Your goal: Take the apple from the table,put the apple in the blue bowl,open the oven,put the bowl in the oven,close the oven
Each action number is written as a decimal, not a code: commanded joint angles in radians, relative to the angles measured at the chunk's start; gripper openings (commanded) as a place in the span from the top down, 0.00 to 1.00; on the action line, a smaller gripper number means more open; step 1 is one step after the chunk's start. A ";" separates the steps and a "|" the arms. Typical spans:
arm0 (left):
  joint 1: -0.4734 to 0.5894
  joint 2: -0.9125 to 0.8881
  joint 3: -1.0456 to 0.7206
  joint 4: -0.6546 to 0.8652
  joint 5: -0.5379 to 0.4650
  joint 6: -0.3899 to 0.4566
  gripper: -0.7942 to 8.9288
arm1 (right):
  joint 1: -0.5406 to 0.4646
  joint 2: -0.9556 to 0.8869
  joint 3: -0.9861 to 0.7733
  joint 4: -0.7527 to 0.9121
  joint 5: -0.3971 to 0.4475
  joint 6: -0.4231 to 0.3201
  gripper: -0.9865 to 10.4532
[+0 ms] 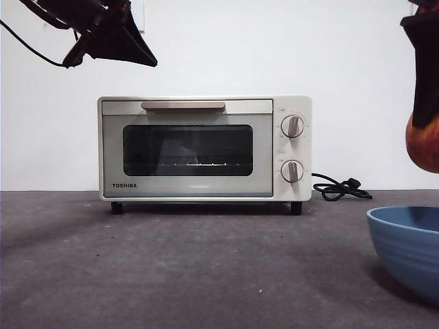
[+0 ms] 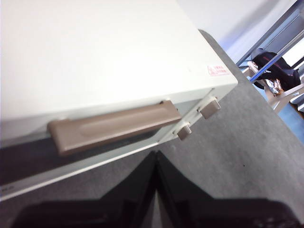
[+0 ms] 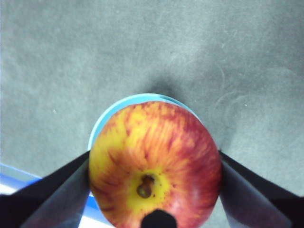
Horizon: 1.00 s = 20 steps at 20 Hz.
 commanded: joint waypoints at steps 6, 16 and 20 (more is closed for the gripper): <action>-0.003 0.106 0.006 0.057 -0.029 0.014 0.92 | 0.003 -0.005 -0.039 0.021 0.008 0.071 0.92; -0.005 0.125 0.053 0.131 -0.070 0.013 0.92 | 0.049 -0.005 -0.098 0.075 0.008 0.123 0.92; -0.005 0.156 0.065 0.134 -0.078 0.019 0.92 | 0.073 -0.005 -0.100 0.073 0.008 0.139 0.92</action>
